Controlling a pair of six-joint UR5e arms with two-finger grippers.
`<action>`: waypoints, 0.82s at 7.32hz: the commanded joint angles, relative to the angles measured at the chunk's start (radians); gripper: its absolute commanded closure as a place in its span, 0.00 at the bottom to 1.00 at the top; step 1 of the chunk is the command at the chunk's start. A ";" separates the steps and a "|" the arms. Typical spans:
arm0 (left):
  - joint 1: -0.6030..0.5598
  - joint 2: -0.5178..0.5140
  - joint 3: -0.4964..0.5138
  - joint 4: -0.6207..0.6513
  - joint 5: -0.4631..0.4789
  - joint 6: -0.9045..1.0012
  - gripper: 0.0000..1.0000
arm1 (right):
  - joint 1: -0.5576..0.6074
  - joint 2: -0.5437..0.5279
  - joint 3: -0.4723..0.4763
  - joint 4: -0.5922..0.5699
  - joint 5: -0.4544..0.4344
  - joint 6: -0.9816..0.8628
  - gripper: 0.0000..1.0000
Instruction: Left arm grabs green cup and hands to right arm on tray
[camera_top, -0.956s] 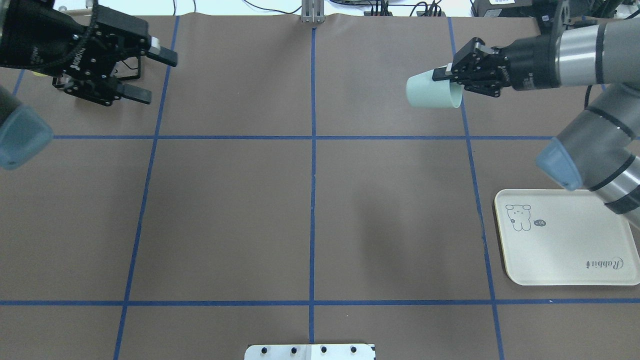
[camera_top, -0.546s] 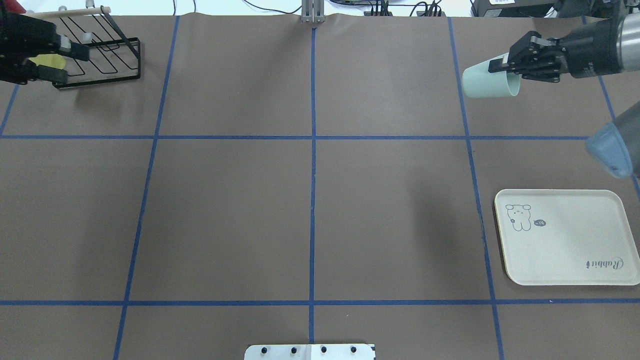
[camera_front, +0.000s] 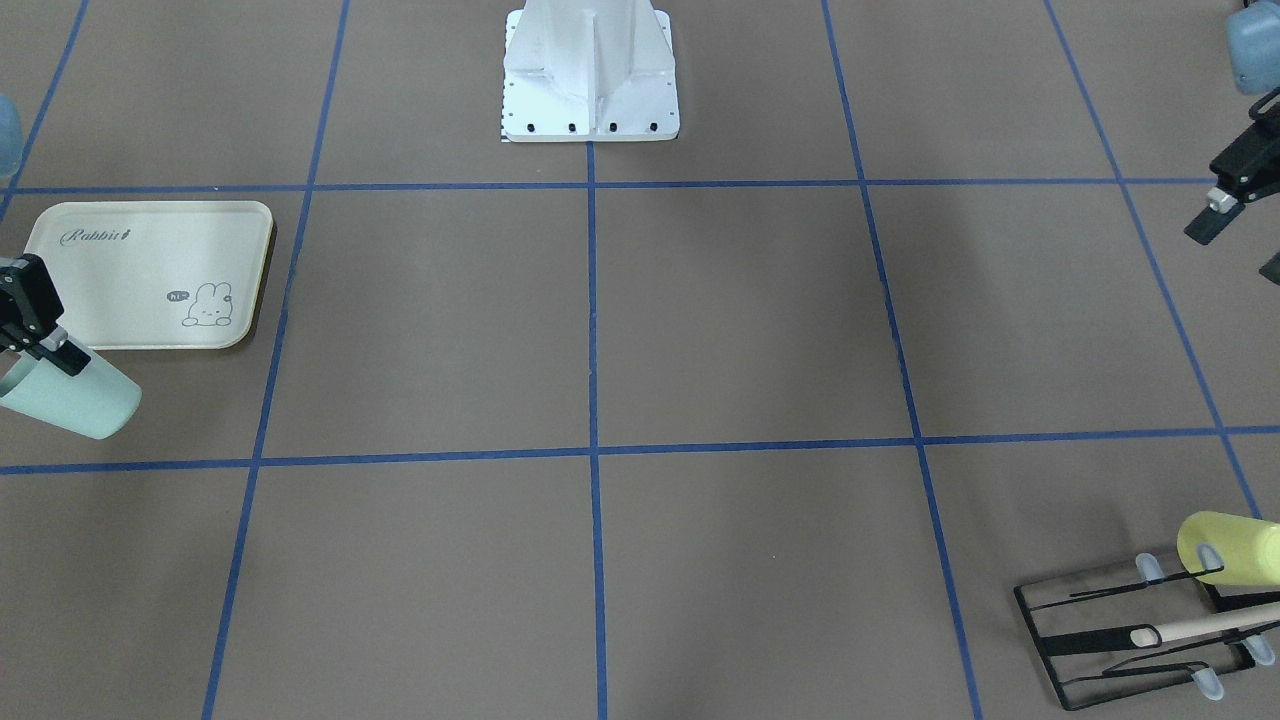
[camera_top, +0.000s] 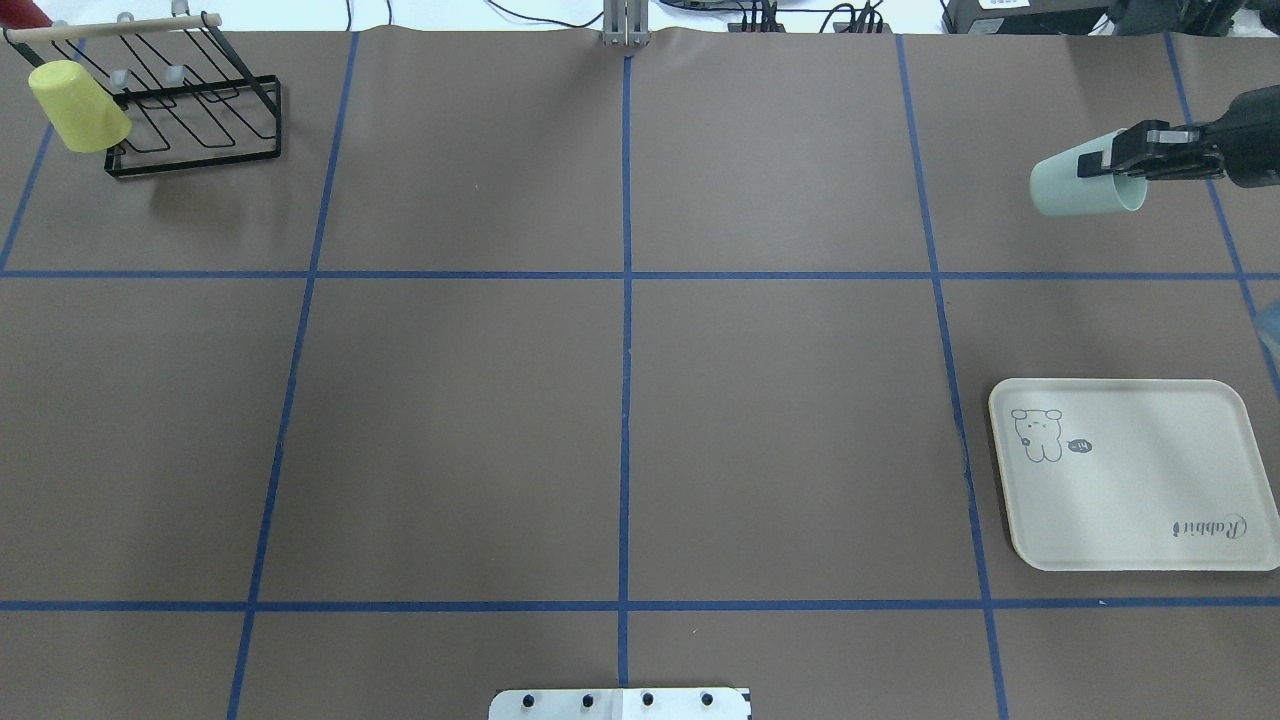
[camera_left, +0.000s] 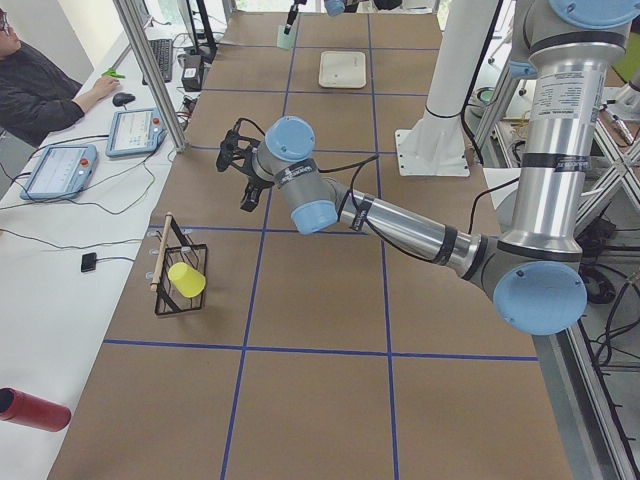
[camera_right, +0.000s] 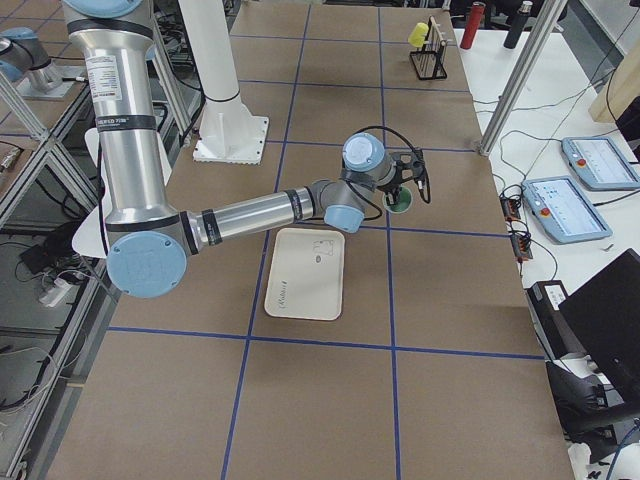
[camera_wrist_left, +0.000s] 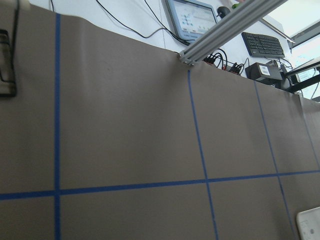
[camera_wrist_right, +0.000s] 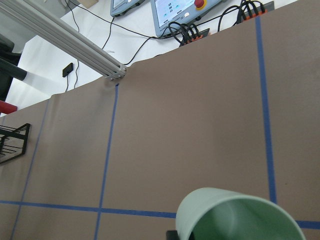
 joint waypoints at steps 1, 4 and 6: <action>-0.033 0.069 0.001 0.156 0.107 0.366 0.01 | 0.003 -0.015 0.011 -0.079 -0.014 -0.076 1.00; -0.105 0.115 0.004 0.580 0.149 0.761 0.00 | -0.006 -0.040 0.110 -0.248 -0.012 -0.088 1.00; -0.106 0.120 0.027 0.738 0.149 0.918 0.00 | -0.029 -0.089 0.181 -0.347 -0.014 -0.143 1.00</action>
